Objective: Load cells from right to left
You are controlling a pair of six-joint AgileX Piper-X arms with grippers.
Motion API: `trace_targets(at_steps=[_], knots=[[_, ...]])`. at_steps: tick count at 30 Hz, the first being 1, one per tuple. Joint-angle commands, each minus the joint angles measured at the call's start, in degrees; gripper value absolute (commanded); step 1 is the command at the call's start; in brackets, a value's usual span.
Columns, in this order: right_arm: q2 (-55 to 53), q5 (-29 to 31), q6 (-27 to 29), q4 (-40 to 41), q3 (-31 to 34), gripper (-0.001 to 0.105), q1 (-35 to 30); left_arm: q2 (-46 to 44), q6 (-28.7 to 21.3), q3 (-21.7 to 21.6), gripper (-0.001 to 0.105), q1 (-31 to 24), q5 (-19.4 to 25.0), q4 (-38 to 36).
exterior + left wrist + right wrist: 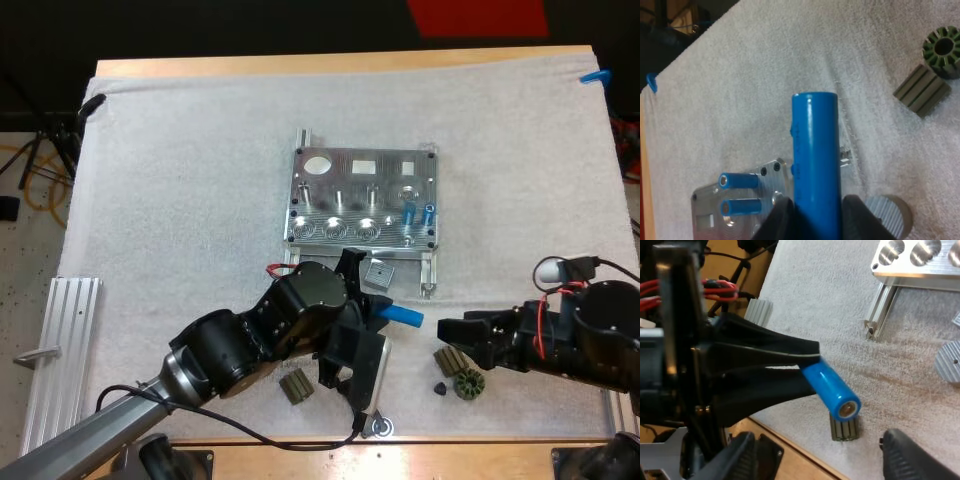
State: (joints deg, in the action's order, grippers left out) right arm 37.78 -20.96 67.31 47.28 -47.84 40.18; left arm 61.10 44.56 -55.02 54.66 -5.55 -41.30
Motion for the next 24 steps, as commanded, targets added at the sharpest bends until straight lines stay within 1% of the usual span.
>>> trace_targets(at_steps=[1, 4, 7, 14, 19, 24], knots=[[-0.17, -1.4, -0.88, -2.52, 0.84, 0.055, 0.01, -0.62, 0.61, -0.16, 0.003, 0.09, 0.76, 1.12], [0.19, -3.32, -2.71, -6.18, 3.02, 0.055, 0.01, -0.62, 0.61, -0.16, 0.003, 0.09, 0.76, 1.82], [1.62, -3.62, -2.79, -8.09, 4.11, 0.055, 0.01, -0.62, 0.61, -0.16, 0.003, 0.09, 0.76, 2.63], [6.64, -3.97, -2.79, -11.7, 4.36, 0.055, 0.01, -0.62, 0.61, -0.16, 0.003, 0.09, 0.76, 2.66], [10.39, -7.44, -2.64, -14.59, 4.36, 0.054, 0.01, -0.62, 0.61, -0.16, 0.003, 0.09, 0.76, 2.66], [11.4, -7.42, -2.64, -15.5, 4.36, 0.054, 0.01, -0.62, 0.61, -0.16, 0.003, 0.09, 0.76, 2.66]])
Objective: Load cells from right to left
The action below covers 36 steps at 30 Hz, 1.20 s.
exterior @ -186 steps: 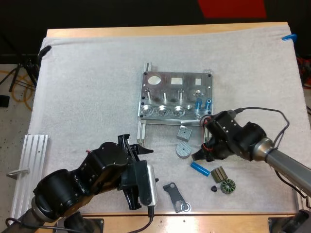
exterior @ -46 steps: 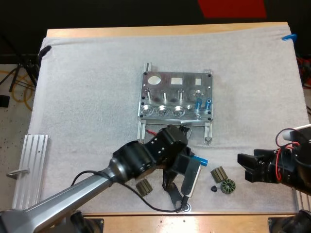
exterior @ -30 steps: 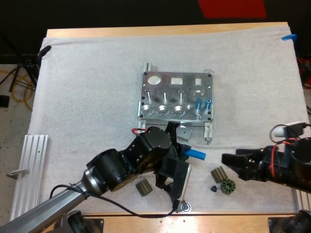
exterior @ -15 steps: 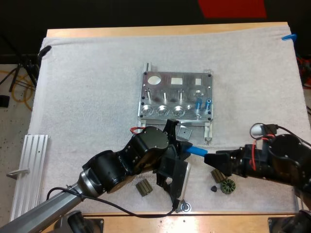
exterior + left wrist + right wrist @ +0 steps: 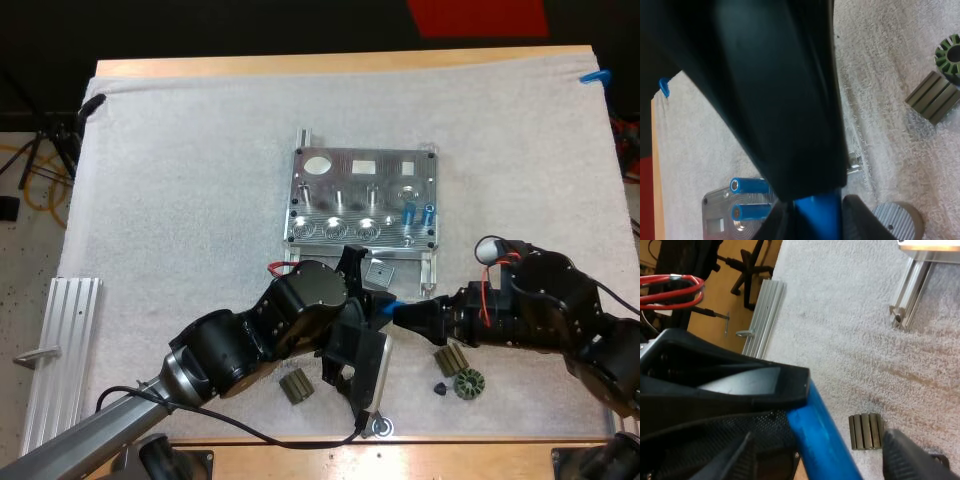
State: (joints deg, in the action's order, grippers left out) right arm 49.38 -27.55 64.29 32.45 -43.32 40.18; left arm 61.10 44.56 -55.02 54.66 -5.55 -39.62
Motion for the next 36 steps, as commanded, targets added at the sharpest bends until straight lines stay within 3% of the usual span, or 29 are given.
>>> trace_targets(at_steps=[1, 3, 5, 7, 10, 22, 26, 28, 31, 36], knots=[[-0.19, -0.81, 0.39, -0.67, -0.16, 0.054, 0.01, -0.62, 0.61, -0.16, 0.003, 0.09, 0.76, 0.99], [-0.19, -0.82, 0.39, -0.67, -0.16, 0.053, 0.01, -0.62, 0.61, -0.16, 0.003, 0.09, 0.76, 0.99], [-0.19, -0.82, 0.39, -0.67, -0.16, 0.045, 0.01, -0.62, 0.61, -0.16, 0.003, 0.09, 0.76, 0.99], [-0.19, -0.52, 0.39, -0.67, -0.16, 0.029, 0.01, -0.62, 0.61, -0.16, 0.003, 0.09, 0.76, 0.99], [-0.19, -0.54, 0.39, -0.67, -0.16, 0.016, 0.01, -0.62, 0.61, -0.16, 0.003, 0.09, 1.08, 0.99], [-0.19, -0.54, 0.55, -0.93, -0.16, 0.012, 0.01, -0.62, 0.61, -0.16, 0.004, 0.09, 1.08, 0.99], [-0.19, -0.54, 1.5, -0.93, -0.16, 0.012, 0.01, -0.62, 3.66, -0.16, 0.024, 0.09, 1.08, 0.81], [-0.19, 0.11, 1.49, -0.93, -0.16, 0.012, 0.01, -0.62, 6.1, -0.16, 0.043, -0.01, 1.08, 0.35], [-0.19, 0.34, 1.84, -0.93, -0.16, 0.012, 0.01, -0.62, 9.92, -0.16, 0.065, -0.01, 1.28, 0.35], [-0.19, 0.59, 4.58, -0.93, -0.16, 0.012, 0.01, -1.92, 15.98, -0.16, 0.067, -0.01, 4.31, 0.07]])
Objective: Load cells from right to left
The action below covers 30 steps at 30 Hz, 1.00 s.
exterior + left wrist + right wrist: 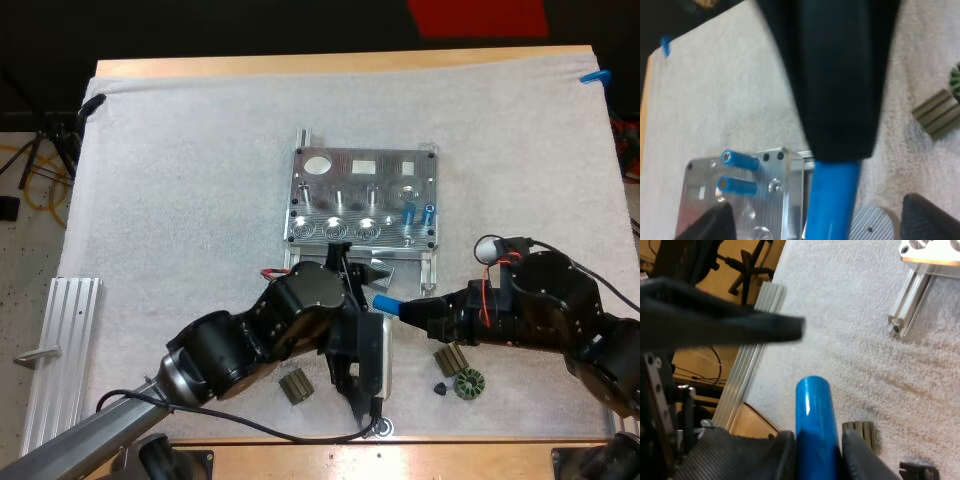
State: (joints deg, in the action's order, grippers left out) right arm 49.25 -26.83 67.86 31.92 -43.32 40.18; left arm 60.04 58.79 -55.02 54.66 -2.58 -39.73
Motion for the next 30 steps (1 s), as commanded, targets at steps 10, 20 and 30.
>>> trace_targets(at_steps=[10, 20, 30], knots=[[-0.06, -0.02, 2.41, 0.27, -0.33, 0.012, 0.01, -8.59, 17.58, -0.16, 0.067, -0.01, 2.58, -3.12], [-0.06, -0.9, 5.82, 1.19, -3.09, 0.012, 0.01, -12.79, 32.48, -0.16, 0.067, -0.01, 15.47, -7.9], [-0.06, 3.92, 14.48, 15.22, -8.16, 0.012, 0.01, -13.76, 47.4, -0.16, 0.067, -0.01, 15.7, -17.4]])
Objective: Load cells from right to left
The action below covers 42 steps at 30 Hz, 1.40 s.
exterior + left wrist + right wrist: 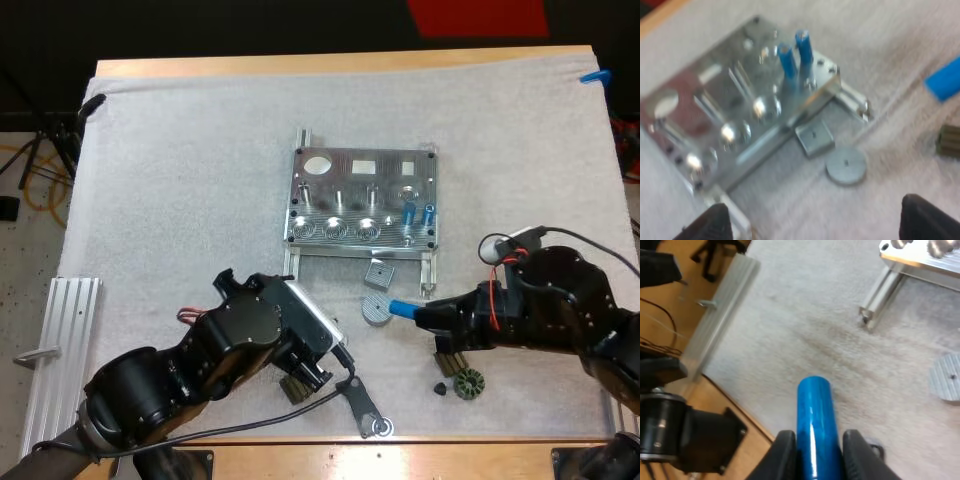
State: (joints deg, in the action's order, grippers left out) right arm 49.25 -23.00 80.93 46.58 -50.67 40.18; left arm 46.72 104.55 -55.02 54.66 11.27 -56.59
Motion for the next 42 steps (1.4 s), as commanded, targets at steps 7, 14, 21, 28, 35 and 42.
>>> trace_targets(at_steps=[7, 14, 21, 28, 35, 42], knots=[[0.36, 1.74, 4.72, 7.6, -4.91, 0.012, 0.01, -0.44, 6.71, -0.16, 0.067, -0.01, 1.85, -6.99], [6.27, 2.39, 10.96, 17.13, -11.54, 0.012, 0.01, -1.76, 7.46, -0.16, 0.067, -0.01, 1.85, -10.47], [15.92, 4.95, 17.74, 24.33, -21.65, 0.012, 0.01, -2.33, 7.14, -0.16, 0.067, -0.01, 1.85, -12.27], [27.88, 9.55, 24.27, 32.89, -33.3, 0.012, 0.01, -2.33, 5.73, -0.16, 0.067, -0.01, 1.85, -12.58], [36.35, 12.87, 28.42, 37.47, -43.32, 0.012, 0.01, -2.33, 7.94, -0.16, 0.067, -0.01, 1.85, -12.58], [41.44, 15.23, 29.56, 37.81, -48.18, 0.012, 0.01, -2.33, 11.29, -0.16, 0.067, -0.01, 3.44, -12.31]])
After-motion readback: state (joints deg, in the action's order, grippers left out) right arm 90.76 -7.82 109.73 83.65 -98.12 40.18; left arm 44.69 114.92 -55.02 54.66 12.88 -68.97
